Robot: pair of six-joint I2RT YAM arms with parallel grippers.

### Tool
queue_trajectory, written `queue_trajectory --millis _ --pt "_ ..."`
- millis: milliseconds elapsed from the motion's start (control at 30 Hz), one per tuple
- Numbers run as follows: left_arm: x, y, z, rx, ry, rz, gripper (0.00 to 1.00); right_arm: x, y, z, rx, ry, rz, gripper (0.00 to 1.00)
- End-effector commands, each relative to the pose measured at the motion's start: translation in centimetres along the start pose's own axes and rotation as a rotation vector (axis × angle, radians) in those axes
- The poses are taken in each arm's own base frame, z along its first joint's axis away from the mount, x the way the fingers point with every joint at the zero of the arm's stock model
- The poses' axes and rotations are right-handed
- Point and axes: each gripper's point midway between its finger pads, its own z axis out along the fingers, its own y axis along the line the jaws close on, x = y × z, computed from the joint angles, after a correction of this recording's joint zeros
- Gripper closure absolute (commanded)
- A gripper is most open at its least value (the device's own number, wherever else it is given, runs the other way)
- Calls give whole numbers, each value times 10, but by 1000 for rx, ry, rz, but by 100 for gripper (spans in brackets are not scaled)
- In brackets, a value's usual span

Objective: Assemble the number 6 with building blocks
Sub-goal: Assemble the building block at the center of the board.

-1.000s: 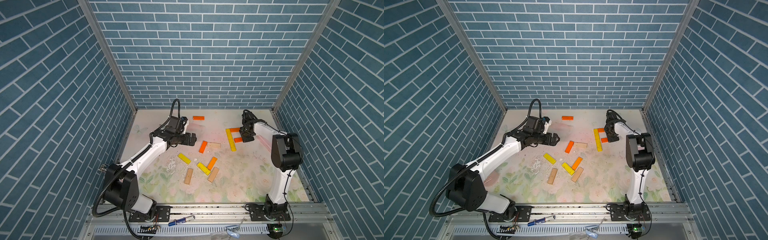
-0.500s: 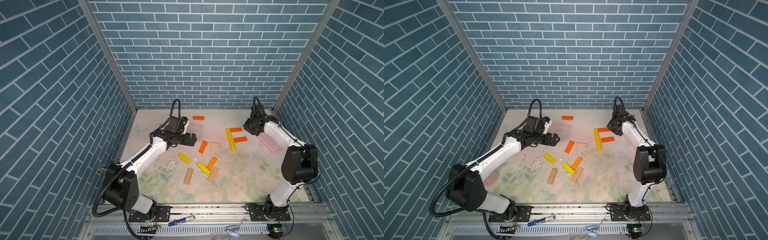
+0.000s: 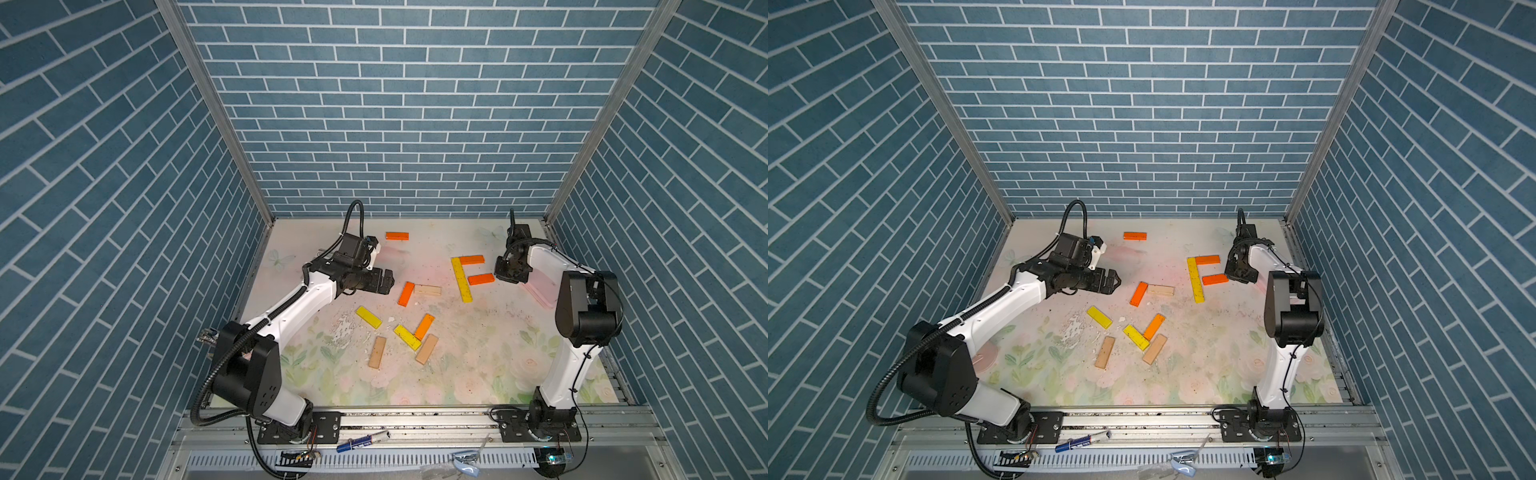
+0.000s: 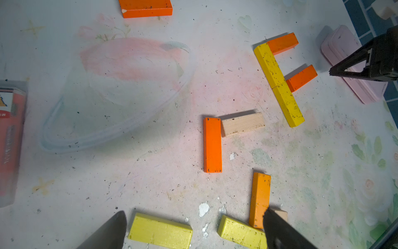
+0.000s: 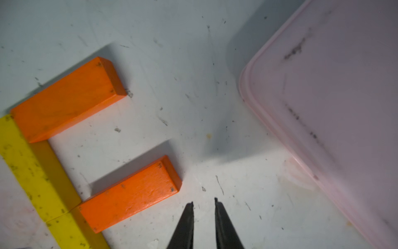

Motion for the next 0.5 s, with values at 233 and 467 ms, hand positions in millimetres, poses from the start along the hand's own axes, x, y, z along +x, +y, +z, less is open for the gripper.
queue_trajectory --millis 233,467 --pt "-4 1 -1 -1 4 4 1 -17 0 10 18 38 -168 79" --pt "-2 2 1 -2 13 6 1 -20 5 21 -15 83 -211 79"
